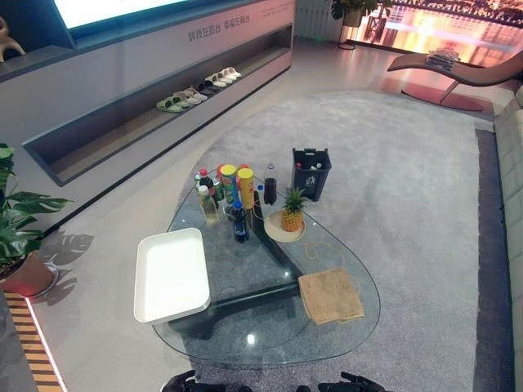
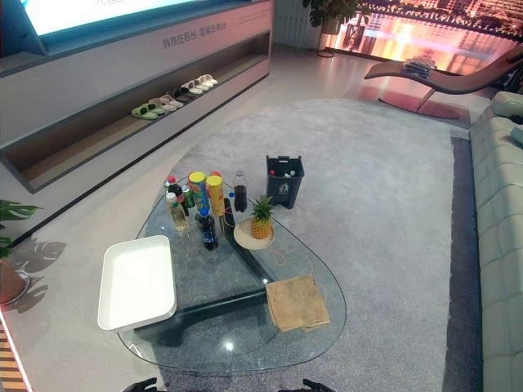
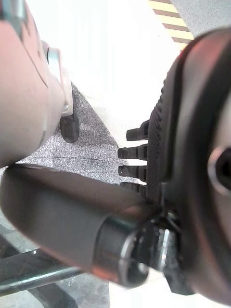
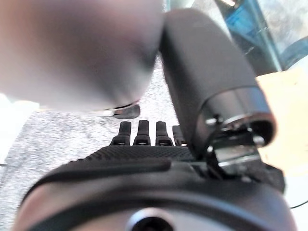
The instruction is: Wipe the table with a cloth and put it in the basket.
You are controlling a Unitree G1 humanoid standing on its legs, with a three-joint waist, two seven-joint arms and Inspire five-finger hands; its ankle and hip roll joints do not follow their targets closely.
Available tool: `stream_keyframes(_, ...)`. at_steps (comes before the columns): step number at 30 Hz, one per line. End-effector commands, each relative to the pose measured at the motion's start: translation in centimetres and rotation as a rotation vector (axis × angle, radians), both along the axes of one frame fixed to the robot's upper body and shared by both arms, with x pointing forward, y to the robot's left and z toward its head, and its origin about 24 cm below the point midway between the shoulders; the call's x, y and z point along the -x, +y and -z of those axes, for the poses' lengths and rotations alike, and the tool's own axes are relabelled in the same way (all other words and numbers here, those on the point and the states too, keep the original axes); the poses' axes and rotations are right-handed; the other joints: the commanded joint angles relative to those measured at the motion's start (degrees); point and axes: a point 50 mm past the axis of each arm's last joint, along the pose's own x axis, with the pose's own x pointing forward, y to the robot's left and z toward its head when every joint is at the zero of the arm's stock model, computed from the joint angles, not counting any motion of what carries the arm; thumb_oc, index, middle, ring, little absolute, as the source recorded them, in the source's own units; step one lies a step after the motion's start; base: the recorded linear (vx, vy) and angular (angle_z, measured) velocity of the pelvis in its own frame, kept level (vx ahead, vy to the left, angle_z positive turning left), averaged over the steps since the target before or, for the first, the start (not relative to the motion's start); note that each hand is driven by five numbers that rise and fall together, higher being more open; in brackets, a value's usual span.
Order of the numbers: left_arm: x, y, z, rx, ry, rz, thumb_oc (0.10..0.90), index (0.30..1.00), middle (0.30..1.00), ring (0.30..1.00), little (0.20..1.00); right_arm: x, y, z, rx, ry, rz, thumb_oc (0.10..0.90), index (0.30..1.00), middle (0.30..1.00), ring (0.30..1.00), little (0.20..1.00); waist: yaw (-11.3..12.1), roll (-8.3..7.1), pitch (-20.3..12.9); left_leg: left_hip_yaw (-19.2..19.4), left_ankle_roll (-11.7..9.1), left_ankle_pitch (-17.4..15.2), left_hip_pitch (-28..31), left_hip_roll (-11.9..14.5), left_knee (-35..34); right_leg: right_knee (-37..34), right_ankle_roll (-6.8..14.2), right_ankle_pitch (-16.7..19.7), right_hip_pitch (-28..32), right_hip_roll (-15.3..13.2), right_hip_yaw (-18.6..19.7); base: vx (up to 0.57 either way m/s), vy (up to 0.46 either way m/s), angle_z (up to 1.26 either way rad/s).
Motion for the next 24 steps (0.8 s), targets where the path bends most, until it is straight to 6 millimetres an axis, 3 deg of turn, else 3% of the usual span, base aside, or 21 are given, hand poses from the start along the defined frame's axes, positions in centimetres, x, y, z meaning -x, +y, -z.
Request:
stream_keyframes(1, -1.5, 0.1, -0.4, -0.021, -0.027, 0.037, 0.8, 0.9, 0.9, 0.9, 0.9, -5.4, -0.8, -2.4, 0.065, -0.21, -0.041, 0.8, 0.9, 0.9, 0.9, 0.9, 1.0, -1.28, 2.4, 1.4, -1.4, -3.4, 0.8, 3.3, 0.4, 1.1, 4.6, 0.4, -0.1, -3.7, -1.4, 0.01, -0.058, 0.0)
stream_keyframes(7, -1.3, 0.7, -0.6, -0.032, -0.053, 0.053, 0.8, 0.9, 0.9, 0.9, 0.9, -8.7, -0.6, -5.3, 0.161, -0.378, -0.042, 0.8, 0.9, 0.9, 0.9, 0.9, 0.0, -1.42, 4.2, 1.9, -1.0, -3.4, -1.3, 3.6, 2.1, 3.0, 4.2, 0.0, -2.8, -3.3, -0.4, 0.0, -0.056, -0.01)
stream_keyframes(12, -2.9, 1.2, -1.3, -0.038, -0.128, 0.056, 0.8, 0.9, 0.9, 0.9, 0.9, -11.9, -1.3, -8.7, 0.296, -0.551, -0.034, 0.8, 0.9, 0.9, 0.9, 0.9, -1.3, -0.93, 7.6, 2.1, -0.6, -3.3, -4.8, 3.7, 4.0, 6.6, 3.2, -1.3, -6.9, -2.4, 0.2, -0.09, -0.028, -0.12)
stream_keyframes(18, -7.0, 1.3, -3.1, -0.043, -0.279, 0.073, 0.8, 0.9, 0.9, 0.9, 0.9, -16.1, -4.2, -15.1, 0.501, -0.8, 0.059, 0.8, 0.9, 0.9, 0.9, 0.9, -2.3, -0.24, 13.6, 1.7, -0.8, -2.9, -11.9, 3.4, 8.3, 12.1, 2.2, -2.4, -14.2, -1.7, 0.3, -0.15, -0.022, -0.01)
stream_keyframes(19, -8.0, 1.1, -3.6, -0.038, -0.321, 0.083, 0.8, 0.9, 0.9, 0.9, 0.9, -17.3, -5.7, -17.5, 0.581, -0.876, 0.11, 0.8, 0.9, 0.9, 0.9, 0.9, -2.4, 0.03, 15.6, 1.4, -0.9, -3.3, -14.5, 3.1, 11.1, 13.7, 1.8, -2.5, -16.4, -1.8, 0.3, -0.09, -0.009, 0.01)
stream_keyframes(20, -8.0, 1.1, -3.6, -0.038, -0.322, 0.083, 0.8, 0.9, 0.9, 0.9, 0.9, -17.3, -5.7, -17.5, 0.582, -0.876, 0.11, 0.8, 0.9, 0.9, 0.9, 0.9, -2.4, 0.04, 15.6, 1.4, -0.9, -3.3, -14.6, 3.1, 11.2, 13.7, 1.8, -2.6, -16.5, -1.8, 0.3, -0.1, -0.001, -0.01)
stream_keyframes(24, -9.2, 0.8, -4.1, -0.03, -0.368, 0.103, 0.8, 0.9, 0.9, 0.9, 0.9, -19.3, -7.7, -22.2, 0.765, -1.006, 0.22, 0.8, 0.9, 0.9, 0.9, 0.9, -2.4, 0.69, 18.5, 0.5, -1.3, -3.8, -19.7, 2.6, 15.6, 16.2, 1.1, -2.7, -20.7, -1.9, 0.2, -0.07, 0.001, -0.01)
